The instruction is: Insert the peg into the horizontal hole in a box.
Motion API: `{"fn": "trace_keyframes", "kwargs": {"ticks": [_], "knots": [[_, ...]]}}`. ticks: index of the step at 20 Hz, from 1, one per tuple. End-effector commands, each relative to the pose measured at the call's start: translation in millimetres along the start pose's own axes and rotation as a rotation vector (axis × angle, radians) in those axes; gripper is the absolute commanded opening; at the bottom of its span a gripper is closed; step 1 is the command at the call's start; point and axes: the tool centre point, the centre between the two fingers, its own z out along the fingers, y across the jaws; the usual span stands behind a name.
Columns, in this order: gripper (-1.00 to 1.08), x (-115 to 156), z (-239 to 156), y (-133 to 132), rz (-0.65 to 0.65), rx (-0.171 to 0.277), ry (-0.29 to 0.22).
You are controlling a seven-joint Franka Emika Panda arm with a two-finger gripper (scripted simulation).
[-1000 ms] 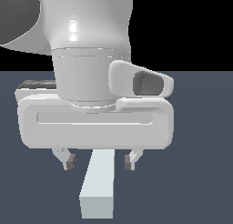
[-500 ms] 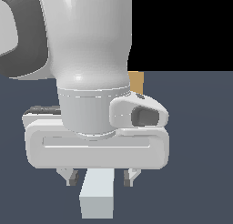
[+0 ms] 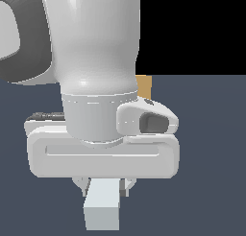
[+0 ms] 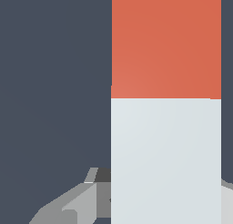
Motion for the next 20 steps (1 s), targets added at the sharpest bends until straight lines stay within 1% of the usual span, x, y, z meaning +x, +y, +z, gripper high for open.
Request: {"fn": "trace_keyframes", "kwargs": {"ticks": [1,5,9,12,17,20], "knots": [[-1.0,0,0,0,0.0,0.0,0.0],[-1.0,6,-3,1,0.0,0.0,0.0],[-1.0,26,-13,5,-0.001,0.0,0.0],[-1.0,49,-25,9,-0.001,0.0,0.0],[-1.0,98,-51,19,-0.002,0.0,-0.001],[-1.0,123,-63,25,-0.003,0.0,-0.001]]}}
